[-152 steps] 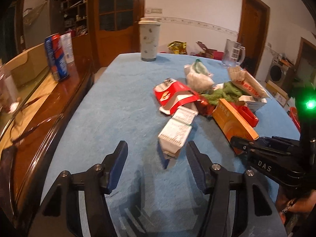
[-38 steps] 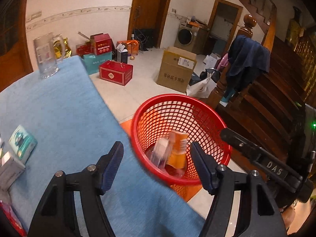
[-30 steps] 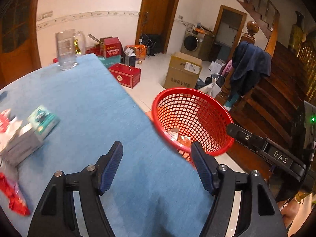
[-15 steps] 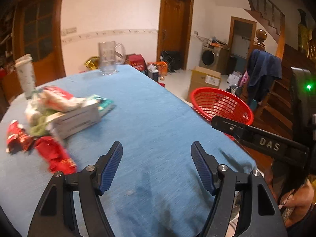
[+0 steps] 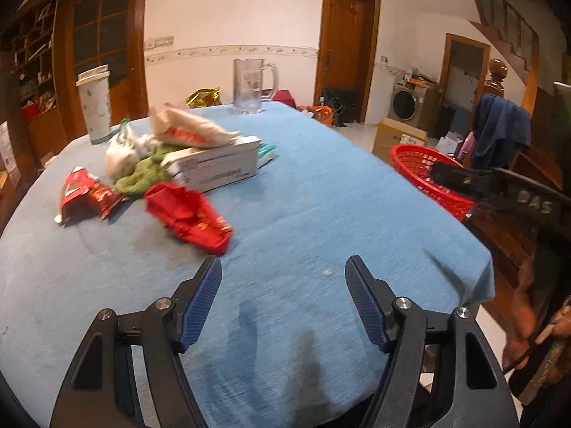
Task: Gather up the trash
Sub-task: 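Move both open tools back over the table, then grasp the crumpled red bag with the left tool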
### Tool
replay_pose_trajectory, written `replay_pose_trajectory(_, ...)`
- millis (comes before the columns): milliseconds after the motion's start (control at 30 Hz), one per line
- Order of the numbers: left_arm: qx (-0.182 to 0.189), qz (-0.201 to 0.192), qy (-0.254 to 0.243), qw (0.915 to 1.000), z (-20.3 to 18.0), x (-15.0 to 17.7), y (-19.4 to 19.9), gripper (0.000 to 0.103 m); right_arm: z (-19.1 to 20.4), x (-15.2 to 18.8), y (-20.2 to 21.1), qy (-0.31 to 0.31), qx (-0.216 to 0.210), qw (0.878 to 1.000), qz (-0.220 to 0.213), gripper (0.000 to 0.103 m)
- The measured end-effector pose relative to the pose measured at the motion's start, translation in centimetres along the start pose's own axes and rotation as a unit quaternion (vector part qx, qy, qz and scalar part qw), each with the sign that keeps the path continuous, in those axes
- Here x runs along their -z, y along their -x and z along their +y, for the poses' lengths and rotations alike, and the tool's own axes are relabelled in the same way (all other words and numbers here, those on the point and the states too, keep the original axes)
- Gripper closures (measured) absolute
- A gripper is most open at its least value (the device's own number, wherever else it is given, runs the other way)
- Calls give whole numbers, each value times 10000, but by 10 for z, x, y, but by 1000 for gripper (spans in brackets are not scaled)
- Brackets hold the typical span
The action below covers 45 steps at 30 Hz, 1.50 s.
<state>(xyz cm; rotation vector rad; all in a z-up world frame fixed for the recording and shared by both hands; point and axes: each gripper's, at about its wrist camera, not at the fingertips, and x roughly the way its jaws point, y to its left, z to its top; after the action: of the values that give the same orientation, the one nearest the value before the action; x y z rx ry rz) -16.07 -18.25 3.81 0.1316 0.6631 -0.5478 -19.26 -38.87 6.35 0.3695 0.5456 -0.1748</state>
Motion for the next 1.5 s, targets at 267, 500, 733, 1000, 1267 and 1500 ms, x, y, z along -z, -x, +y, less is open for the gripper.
replay_pose_trajectory(267, -274, 24, 224, 9994, 29, 10, 19, 27, 25, 6, -8, 132, -449, 9986, 257, 34)
replay_pose_trajectory(500, -752, 252, 819, 9935, 77, 15, 34, 27, 50, 21, -19, 333, -865, 9941, 564, 34)
replay_pose_trajectory(733, -505, 486, 1530, 9857, 107, -2, 21, 27, 52, 25, -13, 423, -914, 9937, 494, 34)
replay_pose_trajectory(1000, -53, 766, 2145, 9737, 114, -34, -28, 26, 42, 25, -13, 339, -950, 9937, 484, 32)
replay_pose_trajectory(1267, -219, 1020, 1899, 9762, 96, -41, -73, 32, 45, 13, -10, 459, -1095, 9918, 471, 32)
replay_pose_trajectory(1500, -393, 746, 1737, 9812, 117, -30, -46, 60, 87, -17, -30, 1170, -1534, 9795, 580, 32)
